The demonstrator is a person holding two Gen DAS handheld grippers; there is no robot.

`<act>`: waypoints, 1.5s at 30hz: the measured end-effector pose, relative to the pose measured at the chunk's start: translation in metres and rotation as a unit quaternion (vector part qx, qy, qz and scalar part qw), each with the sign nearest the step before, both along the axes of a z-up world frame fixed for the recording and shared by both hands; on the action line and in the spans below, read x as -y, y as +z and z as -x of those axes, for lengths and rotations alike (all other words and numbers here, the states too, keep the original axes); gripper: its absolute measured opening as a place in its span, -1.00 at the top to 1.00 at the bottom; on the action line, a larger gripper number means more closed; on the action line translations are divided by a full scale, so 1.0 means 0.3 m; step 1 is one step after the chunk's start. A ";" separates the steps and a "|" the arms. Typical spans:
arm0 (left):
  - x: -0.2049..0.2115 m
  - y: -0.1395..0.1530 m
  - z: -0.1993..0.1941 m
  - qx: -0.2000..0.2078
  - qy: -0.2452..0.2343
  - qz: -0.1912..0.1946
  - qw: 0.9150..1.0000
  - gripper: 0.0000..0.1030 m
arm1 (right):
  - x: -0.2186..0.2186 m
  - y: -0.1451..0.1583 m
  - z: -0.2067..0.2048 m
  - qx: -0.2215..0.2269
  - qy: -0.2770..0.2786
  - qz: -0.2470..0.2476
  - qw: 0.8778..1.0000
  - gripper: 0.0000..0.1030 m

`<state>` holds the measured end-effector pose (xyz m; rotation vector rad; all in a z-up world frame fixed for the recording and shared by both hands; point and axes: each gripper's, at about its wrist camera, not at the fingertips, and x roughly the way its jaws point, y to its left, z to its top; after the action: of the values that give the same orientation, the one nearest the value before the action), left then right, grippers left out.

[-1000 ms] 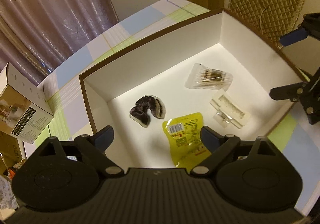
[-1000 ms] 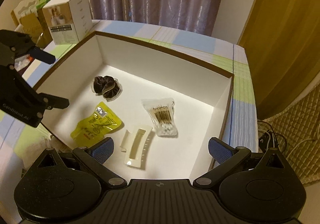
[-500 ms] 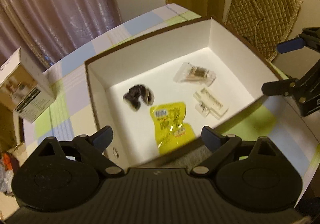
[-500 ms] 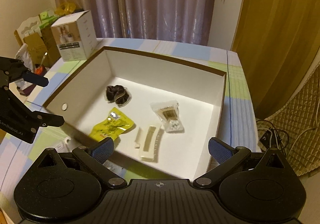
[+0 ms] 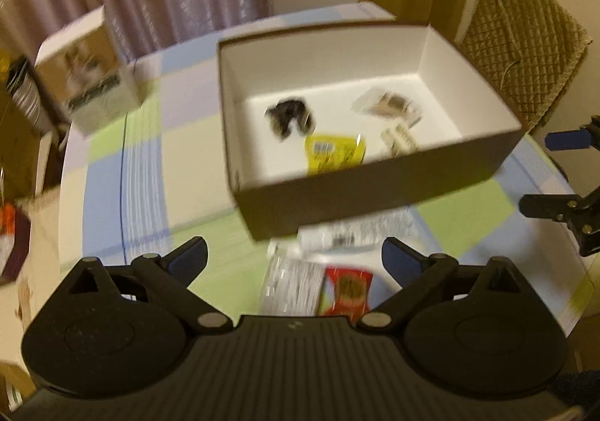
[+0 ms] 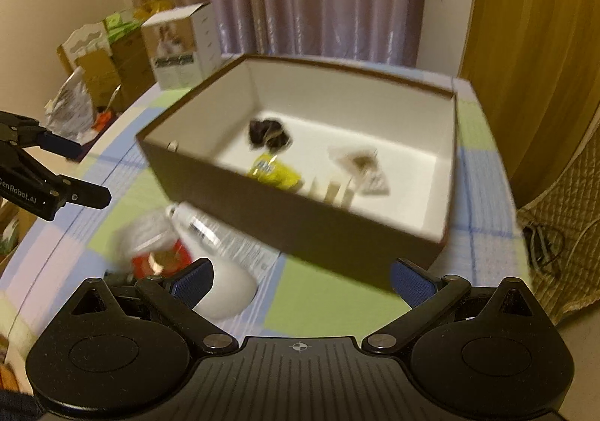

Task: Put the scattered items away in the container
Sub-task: 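Withdraw both tools from the box toward the items on the table, then grasp the white pill bottle with the right tool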

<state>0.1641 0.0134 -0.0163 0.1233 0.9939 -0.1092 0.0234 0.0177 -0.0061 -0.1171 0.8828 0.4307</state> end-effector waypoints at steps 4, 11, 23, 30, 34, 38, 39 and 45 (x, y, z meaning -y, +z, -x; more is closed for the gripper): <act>-0.045 -0.061 0.077 -0.024 0.028 0.023 0.999 -0.90 | -0.004 -0.056 0.040 -0.026 0.006 -0.003 1.000 -1.00; -0.103 -0.134 0.173 -0.056 0.067 0.052 0.995 -0.89 | -0.038 -0.113 0.090 -0.052 0.026 -0.027 0.998 -1.00; -0.178 -0.186 0.266 -0.068 0.110 0.064 0.990 -0.88 | -0.237 -0.244 0.199 -0.047 0.147 0.009 0.988 -1.00; -0.242 -0.214 0.305 -0.074 0.137 0.075 0.985 -0.86 | -0.315 -0.256 0.181 -0.024 0.182 0.013 0.983 -0.43; -0.277 -0.218 0.317 -0.071 0.148 0.080 0.983 -0.86 | -0.369 -0.268 0.174 -0.015 0.204 0.028 0.978 -0.43; -0.303 -0.219 0.311 -0.068 0.156 0.079 0.982 -0.85 | -0.410 -0.287 0.162 -0.008 0.214 0.037 0.976 -0.43; -0.307 -0.217 0.309 -0.067 0.155 0.079 0.983 -0.85 | -0.417 -0.293 0.158 -0.006 0.215 0.039 0.976 -0.29; -0.302 -0.215 0.285 -0.065 0.137 0.079 0.985 -0.85 | -0.444 -0.334 0.140 -0.015 0.221 0.050 0.974 0.43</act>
<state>0.0787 0.1041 -0.0807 -0.1672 1.1201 0.0571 -0.0186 0.1507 -0.1063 -0.4065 0.9075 0.8041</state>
